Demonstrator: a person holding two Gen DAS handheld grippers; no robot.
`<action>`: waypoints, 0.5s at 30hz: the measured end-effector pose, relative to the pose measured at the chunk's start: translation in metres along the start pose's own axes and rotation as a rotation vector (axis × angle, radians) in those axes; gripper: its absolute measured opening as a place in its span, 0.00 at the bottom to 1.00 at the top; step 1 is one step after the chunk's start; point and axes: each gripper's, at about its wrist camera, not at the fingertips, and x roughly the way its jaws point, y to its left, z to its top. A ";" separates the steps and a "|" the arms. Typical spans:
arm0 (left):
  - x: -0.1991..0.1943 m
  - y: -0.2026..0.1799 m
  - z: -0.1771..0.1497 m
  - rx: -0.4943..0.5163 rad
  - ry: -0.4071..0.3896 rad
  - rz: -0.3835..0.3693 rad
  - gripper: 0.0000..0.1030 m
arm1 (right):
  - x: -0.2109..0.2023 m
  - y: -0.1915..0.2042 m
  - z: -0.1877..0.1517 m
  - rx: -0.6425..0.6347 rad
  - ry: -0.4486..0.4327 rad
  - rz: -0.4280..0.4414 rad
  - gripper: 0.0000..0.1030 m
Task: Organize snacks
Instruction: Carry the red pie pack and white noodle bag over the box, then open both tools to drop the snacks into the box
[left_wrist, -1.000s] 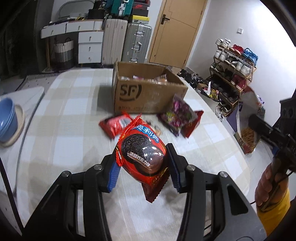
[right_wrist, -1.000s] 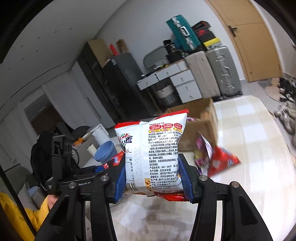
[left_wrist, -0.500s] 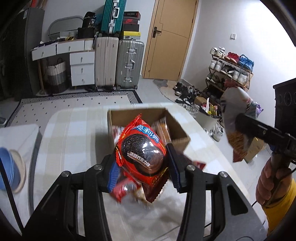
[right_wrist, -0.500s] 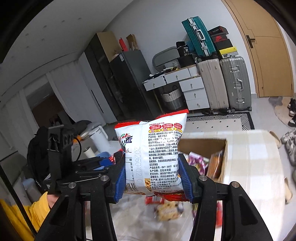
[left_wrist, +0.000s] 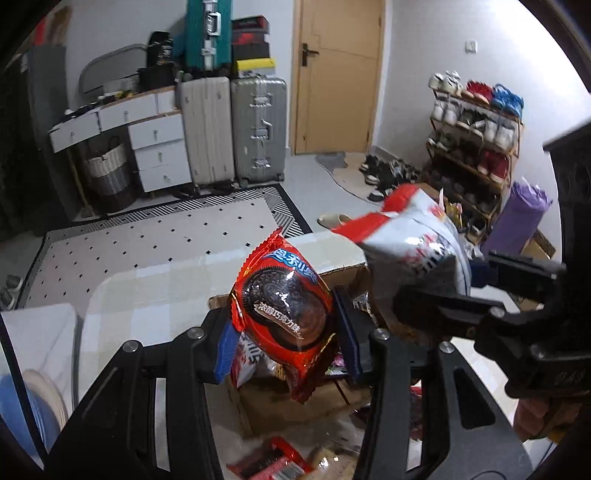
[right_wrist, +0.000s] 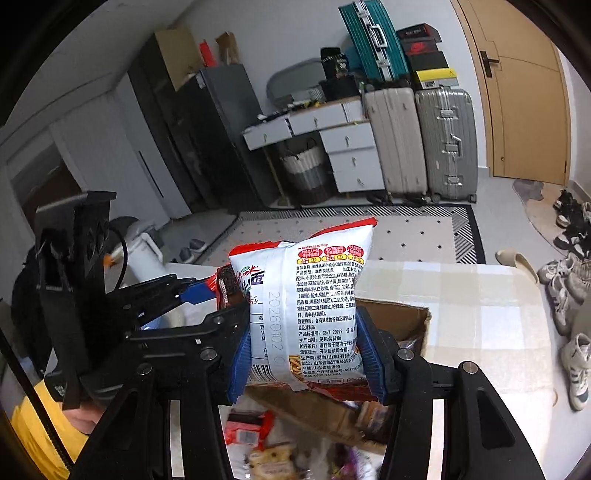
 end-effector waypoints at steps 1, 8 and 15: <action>0.010 0.003 0.001 -0.001 0.018 0.004 0.42 | 0.005 -0.004 0.000 0.005 0.006 -0.004 0.50; 0.070 0.006 0.007 0.018 0.097 0.033 0.42 | 0.033 -0.017 -0.001 0.003 0.068 -0.031 0.50; 0.099 -0.003 0.009 0.041 0.126 0.019 0.42 | 0.041 -0.020 -0.008 0.008 0.079 -0.027 0.50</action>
